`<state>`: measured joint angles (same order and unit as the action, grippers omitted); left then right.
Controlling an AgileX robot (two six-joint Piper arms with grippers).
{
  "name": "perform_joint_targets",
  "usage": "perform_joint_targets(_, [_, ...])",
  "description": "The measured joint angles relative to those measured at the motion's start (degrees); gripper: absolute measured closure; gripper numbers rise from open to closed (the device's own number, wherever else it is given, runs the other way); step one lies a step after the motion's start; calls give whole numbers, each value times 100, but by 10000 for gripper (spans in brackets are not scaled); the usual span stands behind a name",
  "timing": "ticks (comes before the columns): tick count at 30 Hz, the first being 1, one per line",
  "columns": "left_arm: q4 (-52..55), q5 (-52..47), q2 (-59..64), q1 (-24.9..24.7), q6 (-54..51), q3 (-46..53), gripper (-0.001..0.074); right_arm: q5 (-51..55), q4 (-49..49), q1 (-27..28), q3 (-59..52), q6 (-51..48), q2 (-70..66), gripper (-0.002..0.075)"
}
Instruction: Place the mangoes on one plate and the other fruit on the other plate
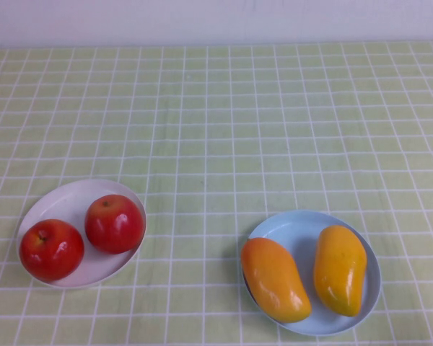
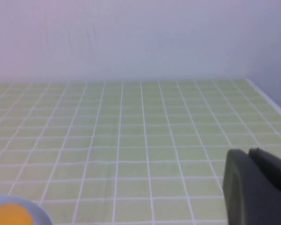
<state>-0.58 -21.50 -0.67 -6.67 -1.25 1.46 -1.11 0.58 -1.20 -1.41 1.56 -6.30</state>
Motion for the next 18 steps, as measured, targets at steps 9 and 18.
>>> perform_joint_targets(9, [0,0,0,0,0,0,736,865,33,13,0,-11,671,741])
perform_joint_targets(18, [0,0,0,0,0,0,736,2040,42,13,-13,-11,671,741])
